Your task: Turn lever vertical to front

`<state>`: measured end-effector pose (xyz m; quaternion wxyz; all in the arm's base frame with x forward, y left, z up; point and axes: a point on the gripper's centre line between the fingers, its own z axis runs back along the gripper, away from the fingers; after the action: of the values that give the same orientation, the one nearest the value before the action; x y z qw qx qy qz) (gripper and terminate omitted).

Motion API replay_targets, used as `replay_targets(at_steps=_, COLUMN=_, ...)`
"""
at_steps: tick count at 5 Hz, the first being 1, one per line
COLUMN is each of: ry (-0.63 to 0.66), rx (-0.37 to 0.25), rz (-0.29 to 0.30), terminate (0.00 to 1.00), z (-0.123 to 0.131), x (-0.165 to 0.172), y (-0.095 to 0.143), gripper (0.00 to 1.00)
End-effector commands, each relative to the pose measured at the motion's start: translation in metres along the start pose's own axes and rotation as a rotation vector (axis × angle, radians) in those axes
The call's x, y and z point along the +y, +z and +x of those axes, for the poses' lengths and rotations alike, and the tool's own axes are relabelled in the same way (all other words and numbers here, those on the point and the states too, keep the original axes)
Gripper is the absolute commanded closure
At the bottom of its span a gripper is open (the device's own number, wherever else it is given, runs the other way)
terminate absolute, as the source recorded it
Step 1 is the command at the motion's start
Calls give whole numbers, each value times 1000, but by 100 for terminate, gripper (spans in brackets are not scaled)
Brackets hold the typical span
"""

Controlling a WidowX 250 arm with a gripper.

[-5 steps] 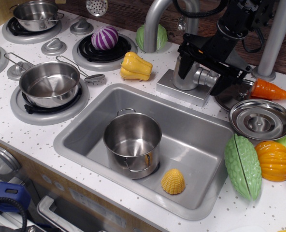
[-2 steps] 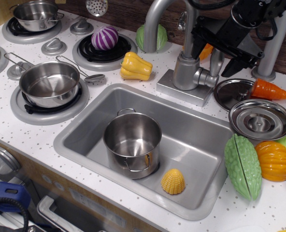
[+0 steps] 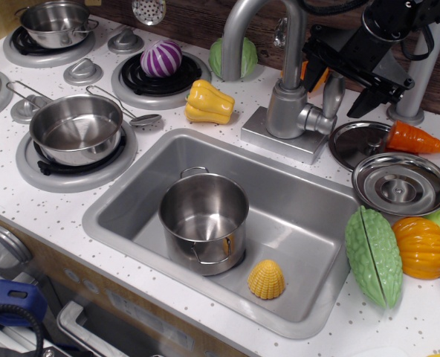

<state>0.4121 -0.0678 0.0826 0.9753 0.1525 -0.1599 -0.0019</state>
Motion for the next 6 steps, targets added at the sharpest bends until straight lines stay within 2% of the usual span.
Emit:
replay_targets(at_steps=1, ry=17, rx=-2, rz=-31, terminate=0, z=15, x=11, y=15, gripper=100)
replay_targets(at_steps=2, ry=23, rx=69, rz=-77, terminate=0, z=10, x=18, y=16, gripper=100)
replay_targets(at_steps=3, ry=49, rx=152, rz=-93, terminate=0, z=-10, x=22, y=25, gripper=100)
replay_targets(at_steps=4, ry=73, rx=193, rz=-108, terminate=0, z=-24, x=20, y=27, gripper=100)
replay_targets(at_steps=6, ry=66, rx=205, rz=-163, terminate=0, z=-38, x=16, y=0, gripper=100)
